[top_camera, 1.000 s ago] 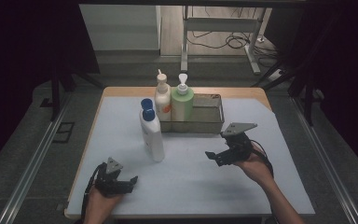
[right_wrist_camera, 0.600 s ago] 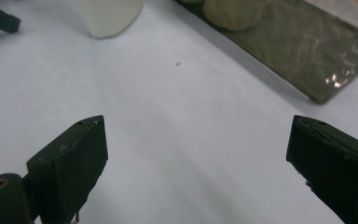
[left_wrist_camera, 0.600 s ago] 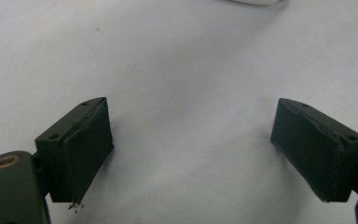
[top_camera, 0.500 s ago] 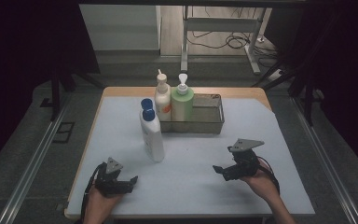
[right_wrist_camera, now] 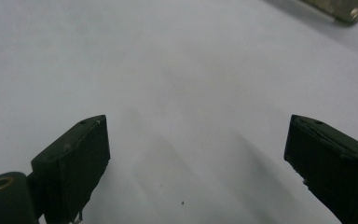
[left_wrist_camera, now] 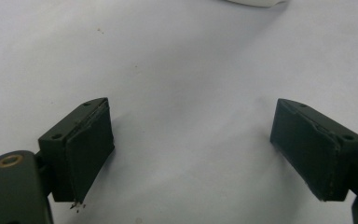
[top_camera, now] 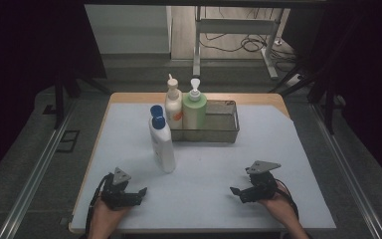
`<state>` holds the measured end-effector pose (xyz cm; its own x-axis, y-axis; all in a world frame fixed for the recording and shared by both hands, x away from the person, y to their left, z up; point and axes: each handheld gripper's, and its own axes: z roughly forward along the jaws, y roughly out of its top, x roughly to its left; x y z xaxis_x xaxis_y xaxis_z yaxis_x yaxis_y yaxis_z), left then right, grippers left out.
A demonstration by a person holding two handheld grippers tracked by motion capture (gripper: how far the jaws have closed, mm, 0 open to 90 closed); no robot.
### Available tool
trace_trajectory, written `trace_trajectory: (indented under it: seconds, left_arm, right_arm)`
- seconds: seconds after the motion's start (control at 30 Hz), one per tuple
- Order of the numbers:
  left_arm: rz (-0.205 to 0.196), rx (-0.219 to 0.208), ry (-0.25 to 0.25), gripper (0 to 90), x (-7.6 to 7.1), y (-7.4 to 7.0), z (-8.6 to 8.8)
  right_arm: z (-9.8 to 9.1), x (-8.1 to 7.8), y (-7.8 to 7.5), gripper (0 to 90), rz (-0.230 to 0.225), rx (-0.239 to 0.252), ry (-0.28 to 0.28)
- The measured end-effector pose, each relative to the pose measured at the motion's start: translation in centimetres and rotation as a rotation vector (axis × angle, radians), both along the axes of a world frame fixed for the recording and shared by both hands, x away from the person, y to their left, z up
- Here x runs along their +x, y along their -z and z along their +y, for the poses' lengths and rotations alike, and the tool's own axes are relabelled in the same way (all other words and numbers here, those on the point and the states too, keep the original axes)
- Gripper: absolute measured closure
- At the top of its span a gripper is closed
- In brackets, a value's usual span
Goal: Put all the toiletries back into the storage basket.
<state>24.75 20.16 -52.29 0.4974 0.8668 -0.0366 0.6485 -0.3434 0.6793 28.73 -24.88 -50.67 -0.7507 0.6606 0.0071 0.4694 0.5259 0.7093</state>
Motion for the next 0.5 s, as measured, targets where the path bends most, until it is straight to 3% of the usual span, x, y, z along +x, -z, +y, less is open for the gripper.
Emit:
trace_trajectory:
  seconds: [0.27,0.5]
  left_arm:
    - [0.000,0.004,-0.003,18.1,0.1,-0.2,0.2]
    - [-0.006,0.011,-0.006,23.2,0.1,-0.3,0.1]
  right_arm:
    - [-0.6,0.2,1.4,7.6,0.009,0.007,0.017]
    - [-0.6,0.1,1.5,7.6,0.002,-0.002,0.010]
